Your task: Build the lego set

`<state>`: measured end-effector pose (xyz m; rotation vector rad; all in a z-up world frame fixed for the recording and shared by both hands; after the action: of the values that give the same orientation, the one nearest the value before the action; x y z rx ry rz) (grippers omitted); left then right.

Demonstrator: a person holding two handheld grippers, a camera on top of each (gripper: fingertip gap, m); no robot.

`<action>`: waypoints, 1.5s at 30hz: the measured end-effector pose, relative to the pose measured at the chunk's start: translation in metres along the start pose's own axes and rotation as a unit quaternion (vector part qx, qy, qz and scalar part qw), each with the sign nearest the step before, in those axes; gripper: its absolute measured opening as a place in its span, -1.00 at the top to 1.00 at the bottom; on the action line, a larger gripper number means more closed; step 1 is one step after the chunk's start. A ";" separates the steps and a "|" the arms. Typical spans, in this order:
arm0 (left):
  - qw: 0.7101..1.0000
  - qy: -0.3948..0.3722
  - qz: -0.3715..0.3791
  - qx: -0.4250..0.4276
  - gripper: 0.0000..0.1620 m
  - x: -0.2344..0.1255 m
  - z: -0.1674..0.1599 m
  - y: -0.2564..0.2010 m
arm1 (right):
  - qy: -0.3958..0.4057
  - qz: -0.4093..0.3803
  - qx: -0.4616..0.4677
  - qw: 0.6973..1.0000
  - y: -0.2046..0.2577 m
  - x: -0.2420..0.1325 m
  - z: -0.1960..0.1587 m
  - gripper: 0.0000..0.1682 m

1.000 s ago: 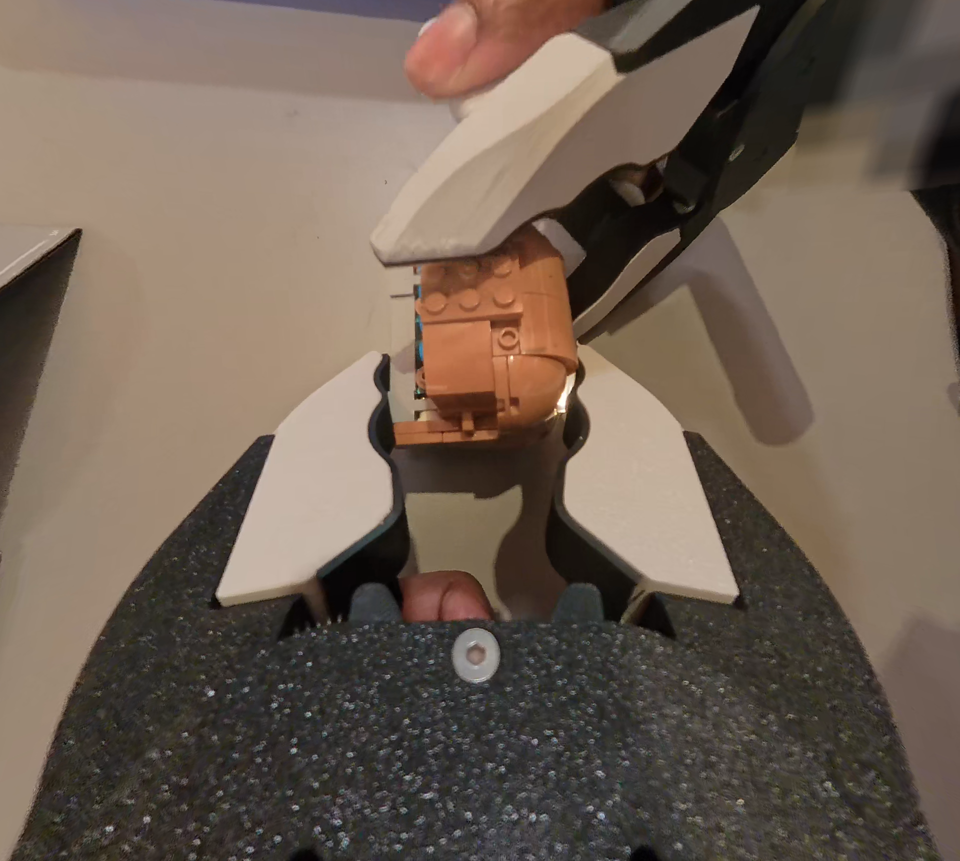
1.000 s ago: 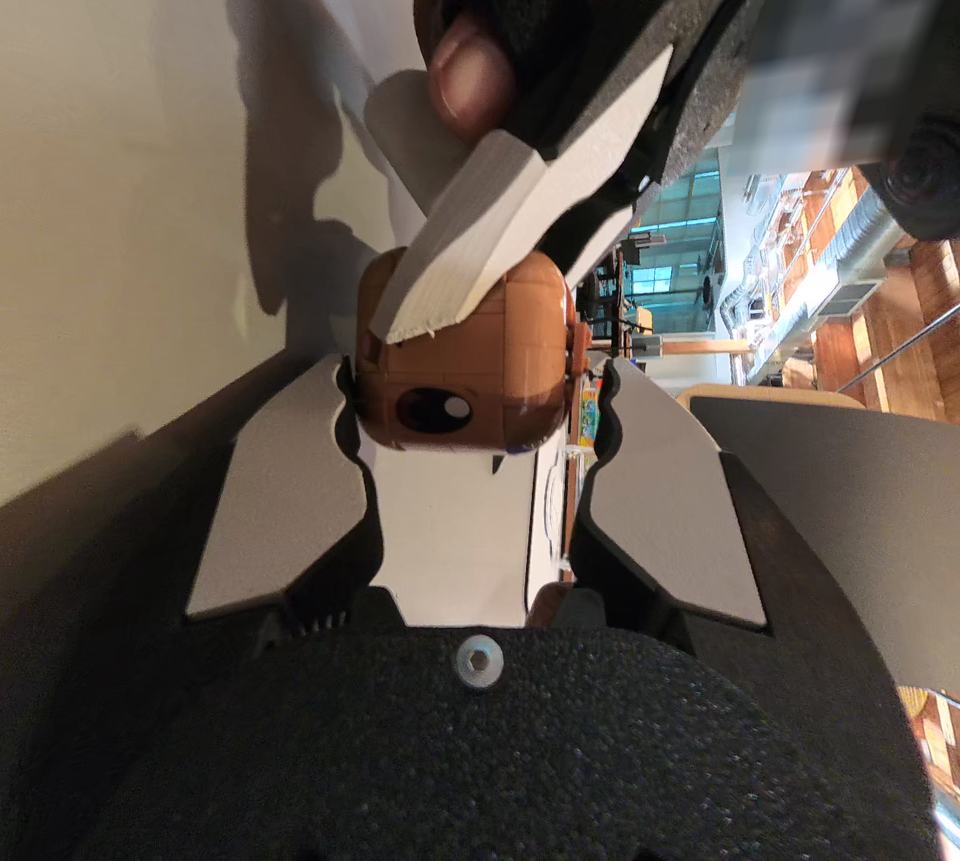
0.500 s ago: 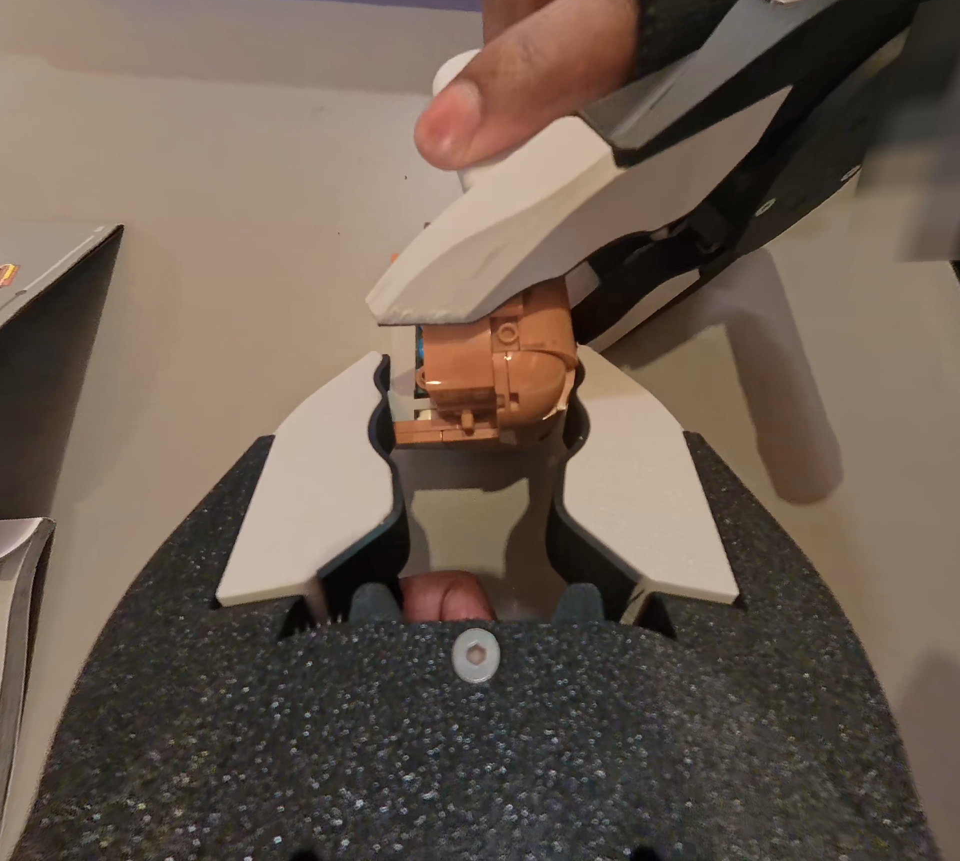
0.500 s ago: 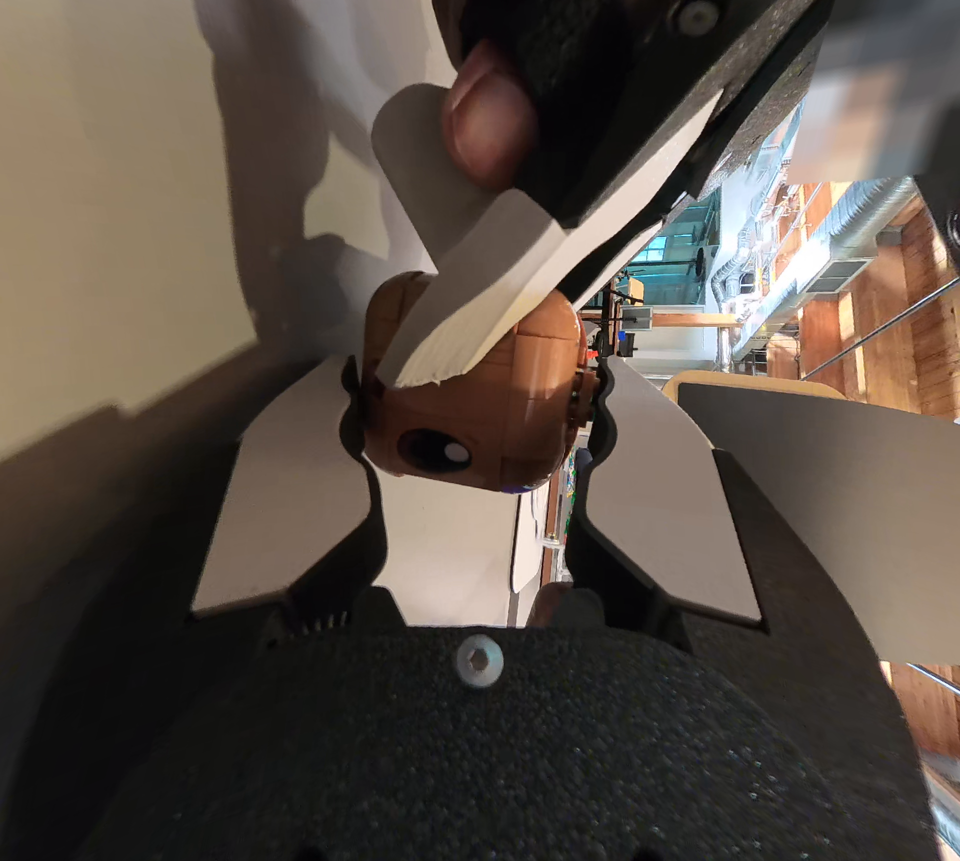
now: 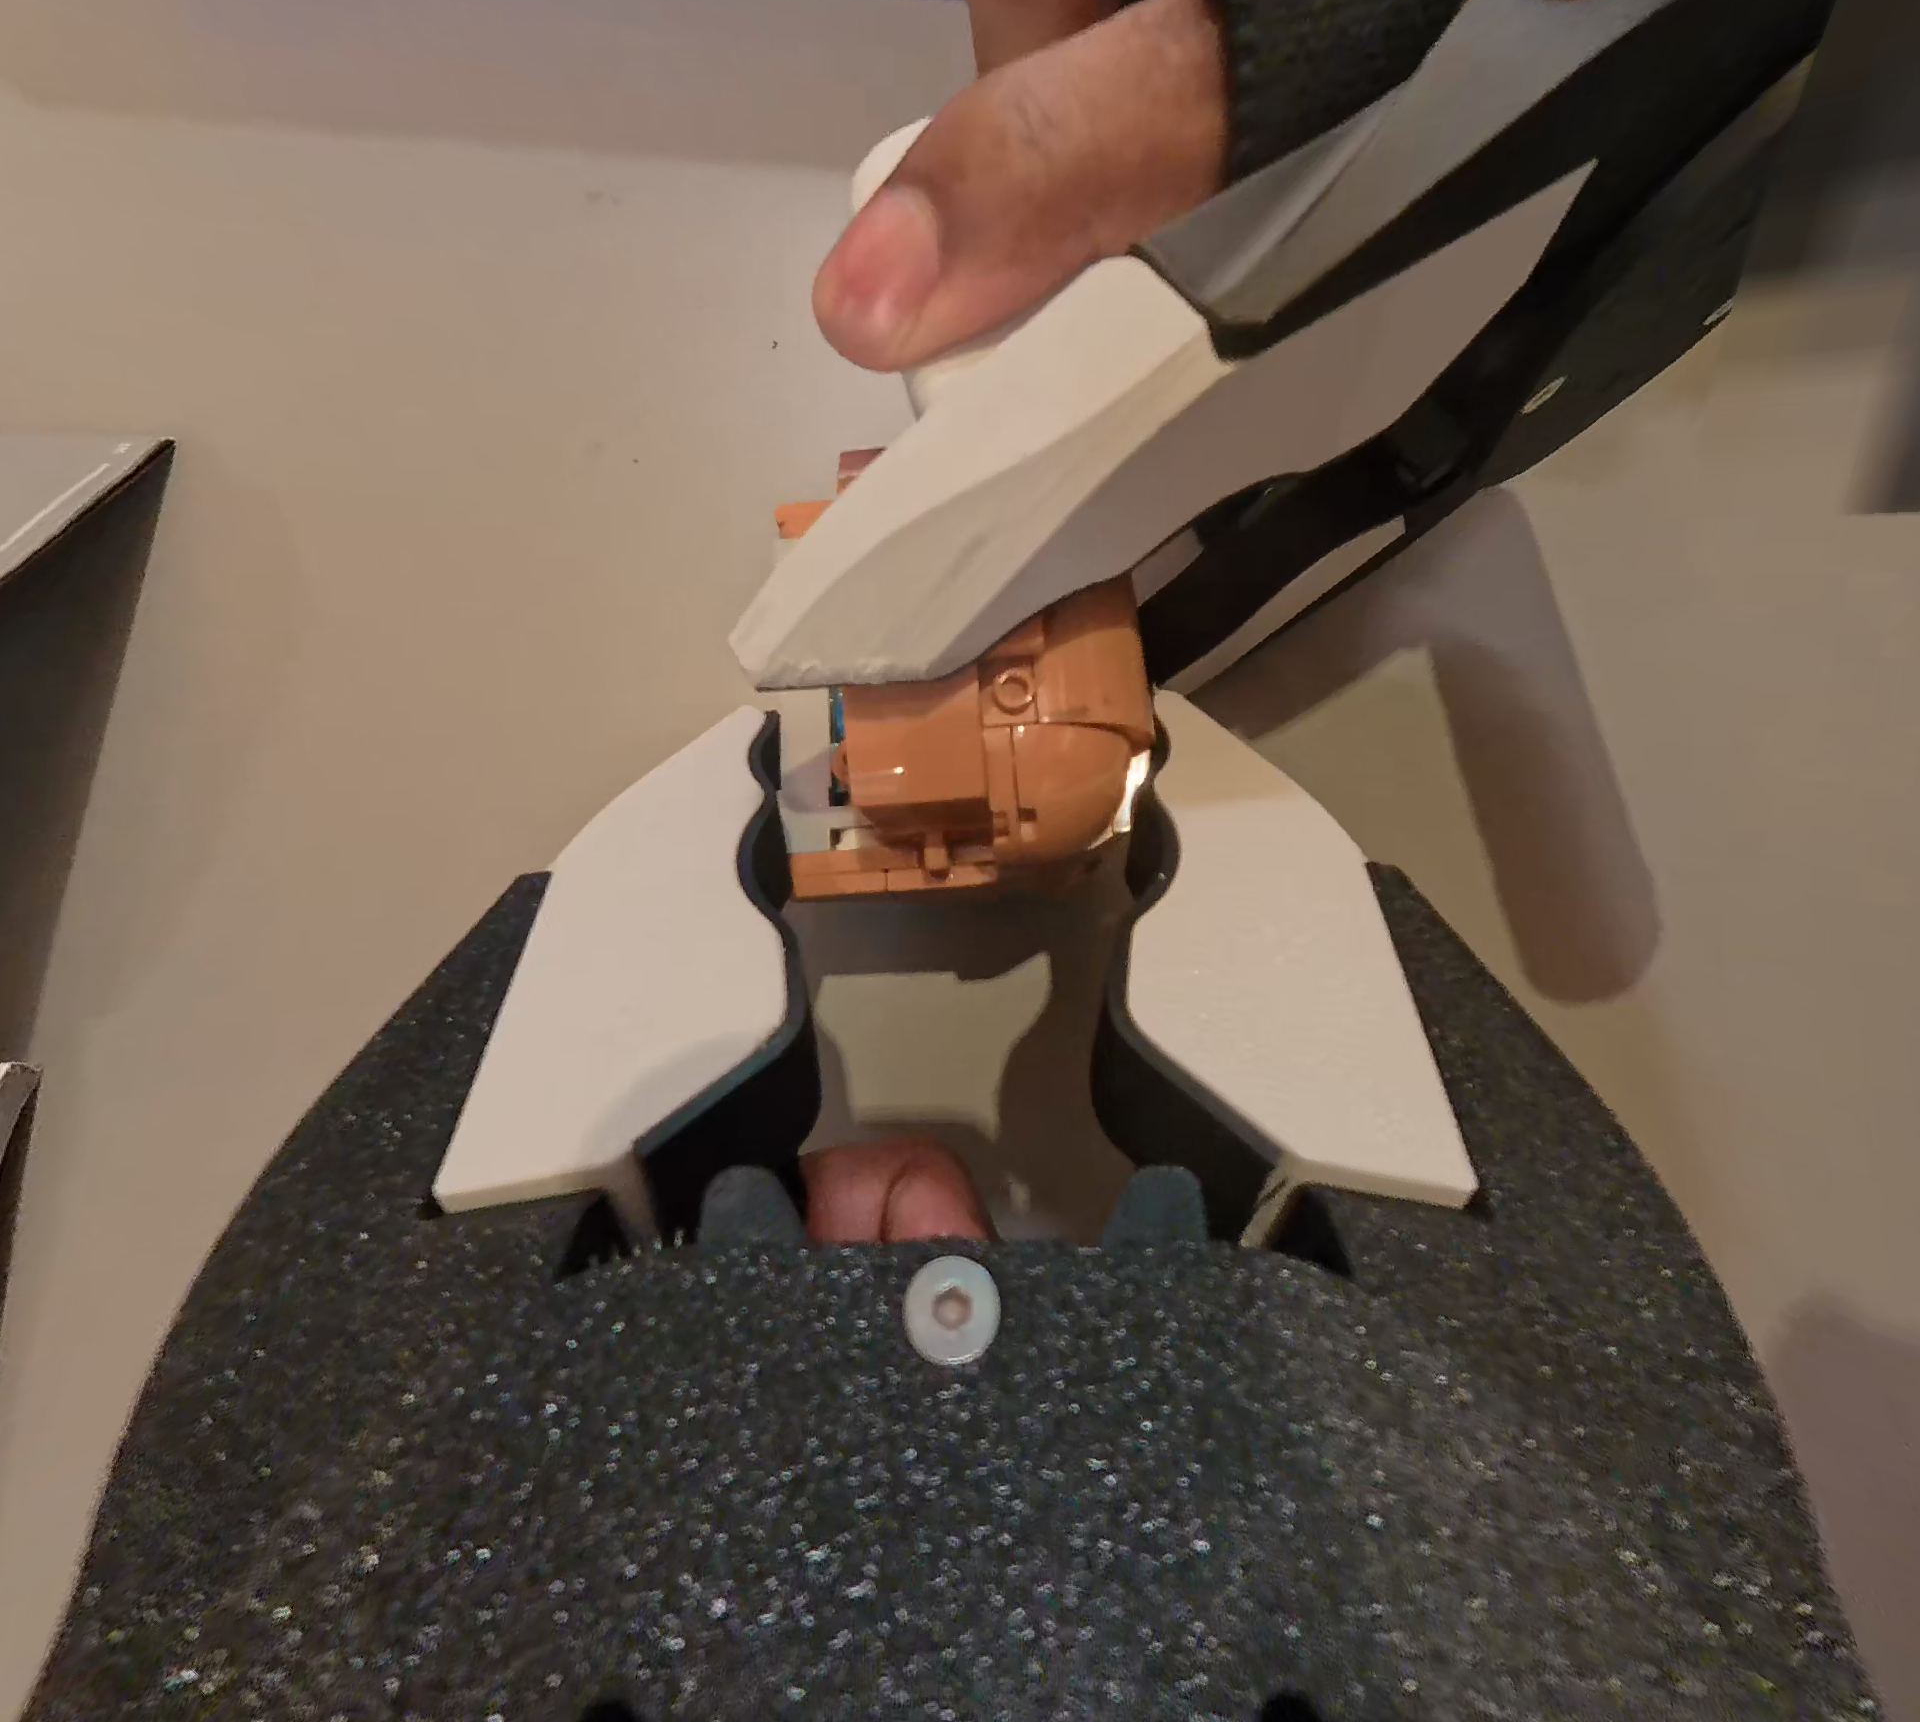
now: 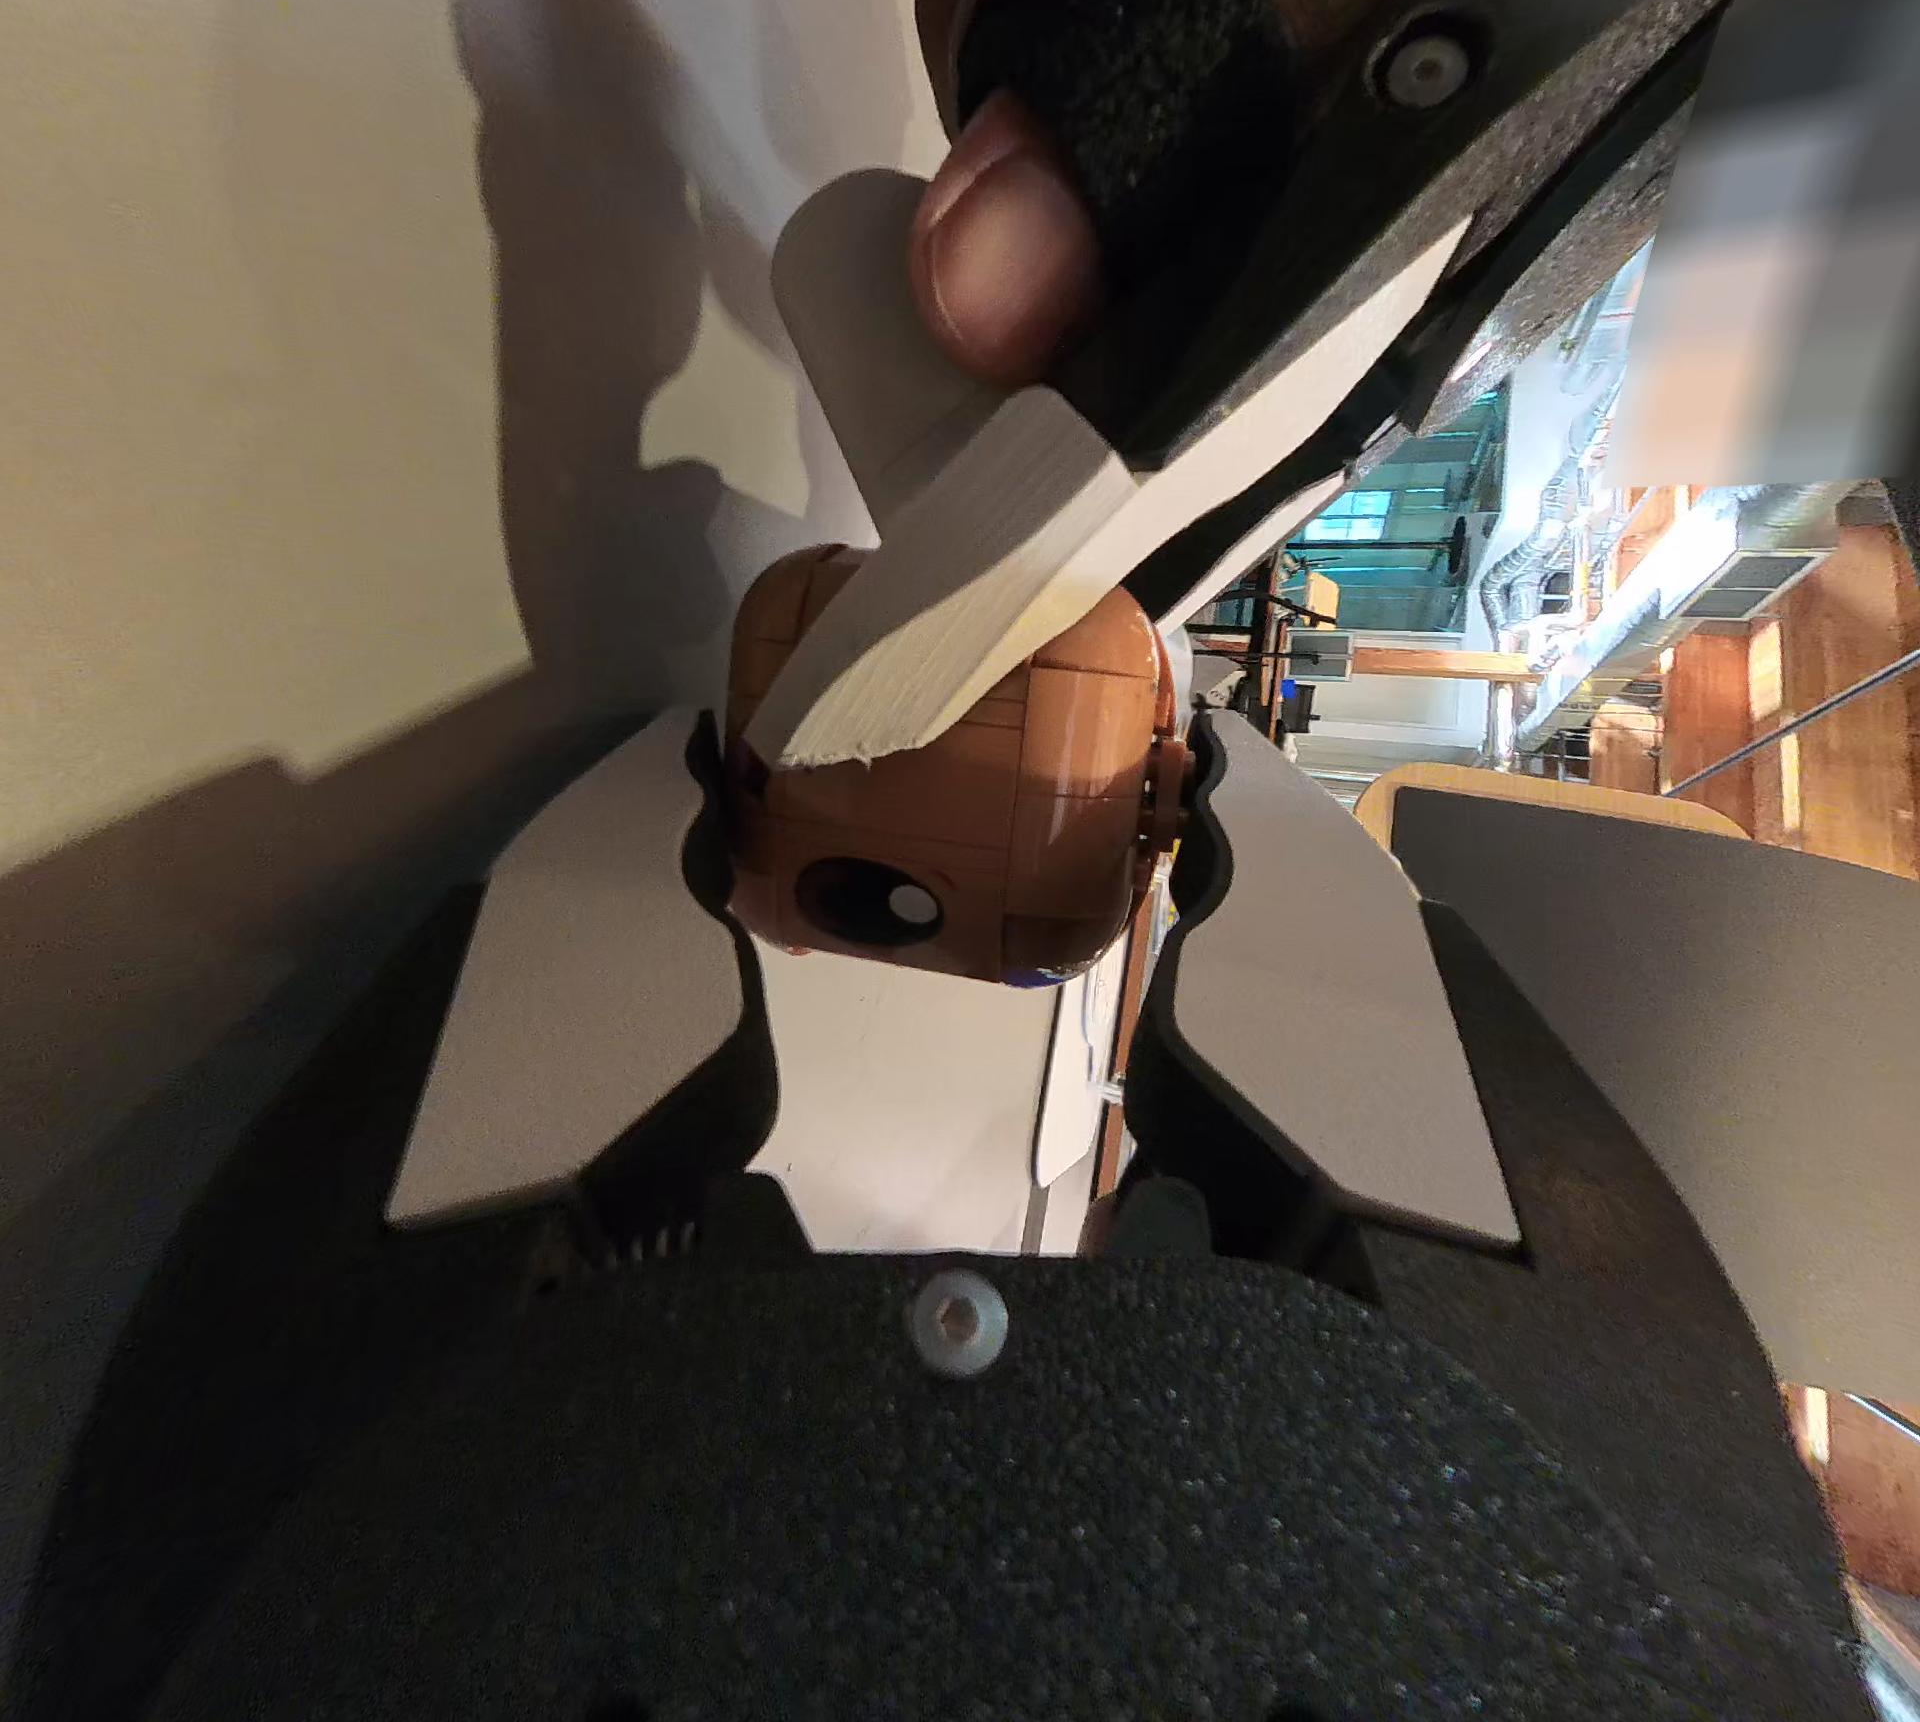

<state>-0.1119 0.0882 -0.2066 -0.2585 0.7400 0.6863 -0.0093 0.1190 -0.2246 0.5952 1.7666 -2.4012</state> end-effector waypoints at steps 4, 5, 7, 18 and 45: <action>1.000 0.002 -0.003 -0.001 0.21 0.001 0.000 -0.002 | 0.005 0.007 -0.003 1.000 0.000 -0.001 0.000 0.00; 1.000 0.003 -0.005 -0.001 0.21 0.001 0.001 -0.002 | 0.004 0.009 -0.003 1.000 0.000 -0.001 0.000 0.00; 1.000 0.002 -0.001 -0.002 0.21 0.001 0.001 -0.002 | 0.006 0.007 -0.006 1.000 0.000 0.000 -0.001 0.00; 0.999 -0.014 0.014 -0.031 0.21 -0.004 -0.004 0.007 | 0.013 -0.029 0.044 0.999 -0.005 0.003 -0.010 -0.11; 0.998 -0.007 0.058 -0.025 0.21 -0.004 -0.006 0.011 | 0.027 -0.038 0.039 0.998 0.001 0.009 -0.013 0.09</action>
<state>-0.1239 0.0920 -0.2077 -0.2582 0.7300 0.8158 -0.0143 0.1319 -0.2317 0.6186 1.7547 -2.5383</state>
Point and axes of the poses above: each gripper's, where its closed fingertips meet, x out along the fingers, z out of its top, y = z × x across the jaws, the point moved 9 cm from there along -x, back along the fingers, and after that the axes turned 8 degrees about x, right-handed, at the moved point
